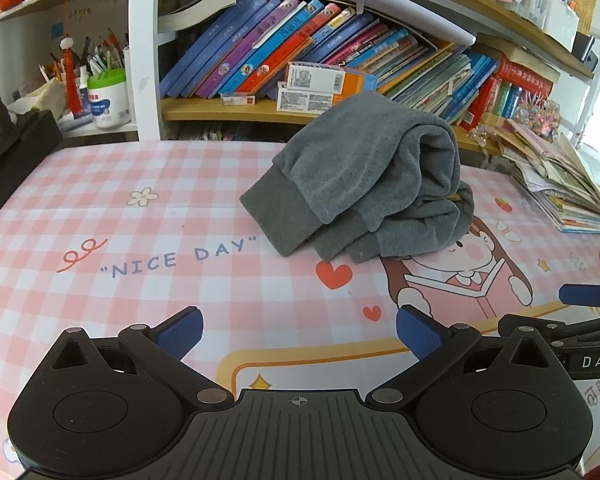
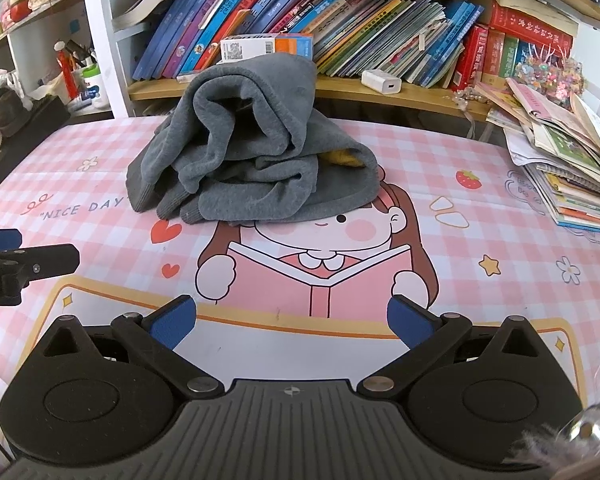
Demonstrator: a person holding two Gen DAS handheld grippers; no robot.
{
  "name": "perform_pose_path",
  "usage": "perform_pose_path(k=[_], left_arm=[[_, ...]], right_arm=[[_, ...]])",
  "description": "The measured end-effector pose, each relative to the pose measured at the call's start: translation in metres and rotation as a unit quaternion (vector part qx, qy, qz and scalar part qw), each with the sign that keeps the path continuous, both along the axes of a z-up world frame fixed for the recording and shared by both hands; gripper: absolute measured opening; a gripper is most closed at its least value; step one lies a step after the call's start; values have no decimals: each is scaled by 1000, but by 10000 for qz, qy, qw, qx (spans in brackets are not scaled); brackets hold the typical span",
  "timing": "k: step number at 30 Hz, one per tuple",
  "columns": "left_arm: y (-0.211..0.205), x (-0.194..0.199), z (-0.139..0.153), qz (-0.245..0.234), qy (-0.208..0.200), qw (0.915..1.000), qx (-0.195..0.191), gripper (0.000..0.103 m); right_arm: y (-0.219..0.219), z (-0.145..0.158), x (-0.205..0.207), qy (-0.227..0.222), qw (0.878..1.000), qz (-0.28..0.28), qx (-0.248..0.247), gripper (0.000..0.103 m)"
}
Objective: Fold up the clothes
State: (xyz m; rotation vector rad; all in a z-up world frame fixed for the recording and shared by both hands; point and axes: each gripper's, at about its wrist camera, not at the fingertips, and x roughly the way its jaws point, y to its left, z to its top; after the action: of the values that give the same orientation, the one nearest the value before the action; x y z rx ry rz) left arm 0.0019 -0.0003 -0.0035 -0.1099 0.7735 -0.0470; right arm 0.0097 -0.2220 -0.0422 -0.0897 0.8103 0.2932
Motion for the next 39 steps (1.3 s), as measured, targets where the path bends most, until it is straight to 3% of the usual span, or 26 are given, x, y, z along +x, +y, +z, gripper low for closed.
perform_pose_path(k=[39], left_arm=[[1, 2, -1, 7, 47, 9999, -114, 103]], right_arm=[[0, -2, 1, 60, 10000, 12, -11, 103]])
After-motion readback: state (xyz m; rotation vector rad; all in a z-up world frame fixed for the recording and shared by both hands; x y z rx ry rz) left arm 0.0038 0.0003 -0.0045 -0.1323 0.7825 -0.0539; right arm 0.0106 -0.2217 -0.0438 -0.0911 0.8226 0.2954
